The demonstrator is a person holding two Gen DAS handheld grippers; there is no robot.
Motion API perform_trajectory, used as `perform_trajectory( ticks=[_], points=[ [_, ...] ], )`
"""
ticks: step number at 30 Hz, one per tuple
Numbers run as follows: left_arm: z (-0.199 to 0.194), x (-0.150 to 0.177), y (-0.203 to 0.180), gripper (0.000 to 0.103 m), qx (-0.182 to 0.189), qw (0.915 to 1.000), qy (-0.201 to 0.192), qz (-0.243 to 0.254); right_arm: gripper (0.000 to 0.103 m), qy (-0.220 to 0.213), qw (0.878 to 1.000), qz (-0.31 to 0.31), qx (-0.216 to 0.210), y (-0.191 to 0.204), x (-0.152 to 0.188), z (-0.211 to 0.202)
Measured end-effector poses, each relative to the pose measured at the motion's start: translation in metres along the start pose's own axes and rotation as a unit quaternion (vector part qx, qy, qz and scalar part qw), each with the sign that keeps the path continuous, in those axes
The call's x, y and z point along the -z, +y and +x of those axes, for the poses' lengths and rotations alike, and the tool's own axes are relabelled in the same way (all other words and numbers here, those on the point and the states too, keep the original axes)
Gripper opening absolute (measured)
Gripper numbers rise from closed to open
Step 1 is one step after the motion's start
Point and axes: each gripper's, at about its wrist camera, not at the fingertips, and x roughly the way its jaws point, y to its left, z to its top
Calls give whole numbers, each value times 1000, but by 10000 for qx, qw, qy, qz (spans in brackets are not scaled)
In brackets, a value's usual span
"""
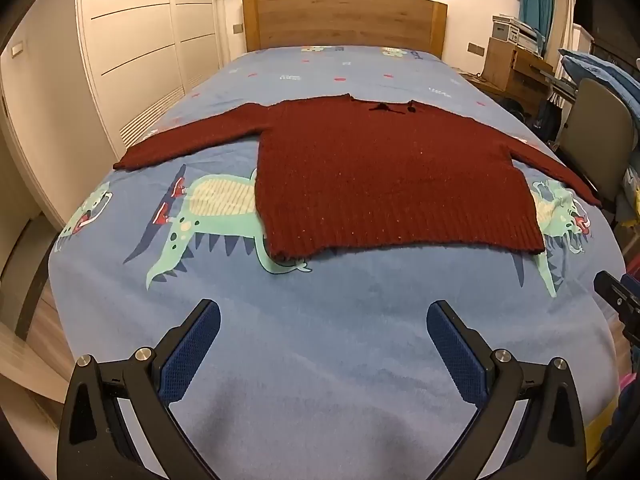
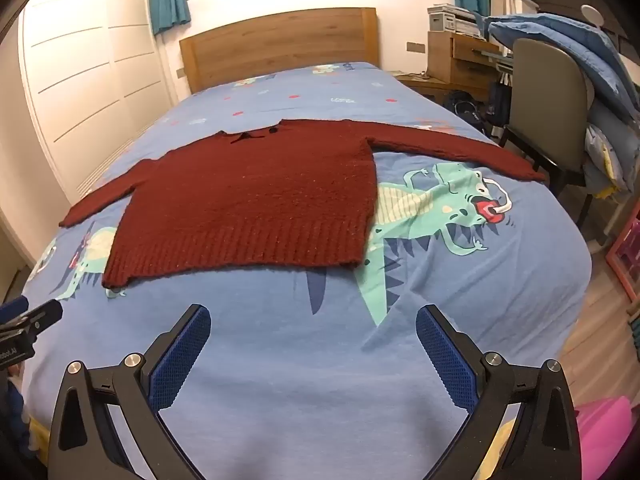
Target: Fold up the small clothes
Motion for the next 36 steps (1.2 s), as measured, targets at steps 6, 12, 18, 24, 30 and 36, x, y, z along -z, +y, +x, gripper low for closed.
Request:
perform_trajectory(
  ticks=[6, 12, 18, 24, 30, 36],
  points=[
    [8, -1, 3, 102, 193, 9990, 386, -148, 103, 4, 10000, 23, -31, -1, 0, 1],
    [10, 0, 2, 101, 244, 9991, 340, -87, 103, 23, 10000, 43, -68, -2, 0, -2],
    [9, -1, 0, 101, 222, 9992, 319, -39, 103, 31, 9998, 48, -169, -3, -1, 2],
    [8, -5, -2, 101, 124, 9996, 267, -8, 103, 49, 9995, 35, -295, -1, -5, 4],
    [10, -8, 3, 100, 50, 9995, 289, -93, 103, 78, 9993, -6, -353, -1, -7, 8],
    [10, -10, 10, 98, -79, 9994, 254, -236, 103, 116, 9990, -74, -425, 0, -12, 11]
  ],
)
